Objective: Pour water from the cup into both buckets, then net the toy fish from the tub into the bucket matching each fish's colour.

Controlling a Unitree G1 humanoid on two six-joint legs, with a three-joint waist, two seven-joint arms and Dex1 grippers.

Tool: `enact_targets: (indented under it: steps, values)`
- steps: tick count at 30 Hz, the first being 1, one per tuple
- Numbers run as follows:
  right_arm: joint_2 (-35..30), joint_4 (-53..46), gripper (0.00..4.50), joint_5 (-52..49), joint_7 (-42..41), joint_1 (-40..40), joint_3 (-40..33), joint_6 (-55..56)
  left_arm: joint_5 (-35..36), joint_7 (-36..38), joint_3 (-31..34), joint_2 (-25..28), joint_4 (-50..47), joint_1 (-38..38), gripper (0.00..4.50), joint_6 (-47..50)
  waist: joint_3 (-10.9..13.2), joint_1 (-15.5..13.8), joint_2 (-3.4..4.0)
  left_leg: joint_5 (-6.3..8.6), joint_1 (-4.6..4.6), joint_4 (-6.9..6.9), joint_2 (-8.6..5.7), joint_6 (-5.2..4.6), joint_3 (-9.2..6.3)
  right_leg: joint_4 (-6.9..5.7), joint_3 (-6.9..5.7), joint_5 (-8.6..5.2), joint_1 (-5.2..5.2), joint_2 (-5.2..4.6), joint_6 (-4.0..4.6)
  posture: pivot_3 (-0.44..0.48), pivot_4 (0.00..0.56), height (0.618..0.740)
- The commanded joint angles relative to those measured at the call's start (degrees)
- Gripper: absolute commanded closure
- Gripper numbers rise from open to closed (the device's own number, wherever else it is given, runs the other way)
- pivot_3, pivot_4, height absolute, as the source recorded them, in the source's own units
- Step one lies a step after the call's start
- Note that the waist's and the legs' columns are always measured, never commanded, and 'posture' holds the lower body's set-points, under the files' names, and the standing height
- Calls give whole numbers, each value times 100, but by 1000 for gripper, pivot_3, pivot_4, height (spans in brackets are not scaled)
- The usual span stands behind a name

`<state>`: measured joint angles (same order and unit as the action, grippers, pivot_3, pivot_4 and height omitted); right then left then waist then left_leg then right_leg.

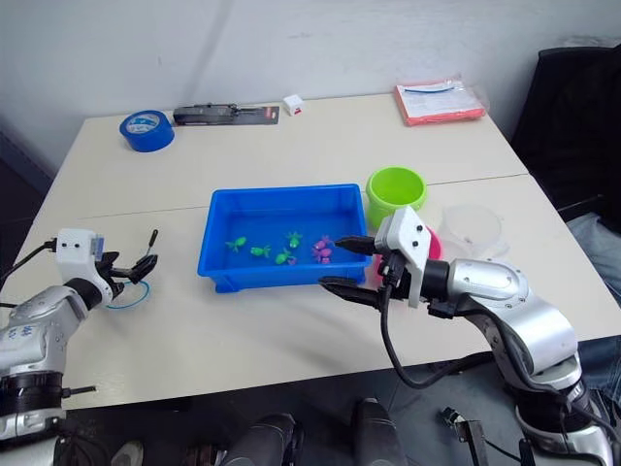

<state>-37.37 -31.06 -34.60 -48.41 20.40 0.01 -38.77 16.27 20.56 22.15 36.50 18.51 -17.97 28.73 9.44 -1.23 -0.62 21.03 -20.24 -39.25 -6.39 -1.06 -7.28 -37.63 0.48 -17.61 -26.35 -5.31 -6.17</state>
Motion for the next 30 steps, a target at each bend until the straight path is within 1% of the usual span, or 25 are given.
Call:
enact_targets:
  steps: [1, 7, 12, 19, 20, 21, 28, 29, 30]
  values:
    - [-11, -190, 27, -6, 58, 34, 1, 110, -79, 4, 46, 94, 377, -237, 0, -265, -2, -5, -6, 0, 0, 0, 0, 0, 0, 0, -1, 0, 0, 0, 0, 0, 150, 740]
    - [-29, -220, 27, 266, 90, 44, 149, 370, -420, 132, -308, 111, 1554, -690, 0, -717, -13, 1, -24, 0, 0, -3, -1, 0, -1, -3, -6, 0, 0, -1, 0, 0, 150, 740]
    - [-88, -205, 27, 312, 46, 70, 128, 484, -664, 199, -575, 147, 2425, -1050, 0, -1041, -15, 2, -28, 0, 0, -3, -2, 0, 0, -4, -12, 0, 0, -1, -1, 0, 150, 740]
    - [-50, -267, 27, 330, 106, 38, 153, 566, -802, 338, -765, 120, 3058, -1324, 0, -1322, -21, -14, -31, 0, 1, -9, -3, 0, 0, -11, -10, 0, 1, -2, -1, 0, 150, 740]
    - [-50, -269, 0, 337, 110, 32, 157, 576, -786, 351, -750, 112, 3090, -1338, 533, -1347, -22, -12, -31, 0, 1, -10, -4, 0, 0, -12, -9, 1, 1, -3, -1, 0, 150, 740]
    - [-47, -273, 0, 333, 116, 27, 157, 583, -798, 364, -763, 113, 3119, -1357, 812, -1368, -22, -9, -32, 0, 1, -11, -4, 0, 0, -12, -10, 1, 1, -3, -1, 0, 150, 740]
    - [-43, -281, 0, 302, 149, 9, 159, 628, -850, 367, -805, 129, 3255, -1427, 3819, -1424, -22, 11, -32, 0, 1, -13, -2, 0, 1, -15, -7, 1, -1, -1, -1, 0, 150, 740]
    - [-40, -282, 0, 298, 152, 9, 157, 629, -852, 363, -802, 129, 3275, -1434, 4146, -1428, -22, 10, -32, 0, 1, -13, -3, 1, 0, -15, -8, 1, -1, -1, -1, 0, 150, 740]
    - [-36, -279, 0, 292, 149, 6, 153, 636, -861, 360, -807, 127, 3283, -1431, 4369, -1441, -22, 8, -32, 0, 1, -13, -3, 0, 0, -15, -8, 1, 0, -1, -1, 0, 150, 740]
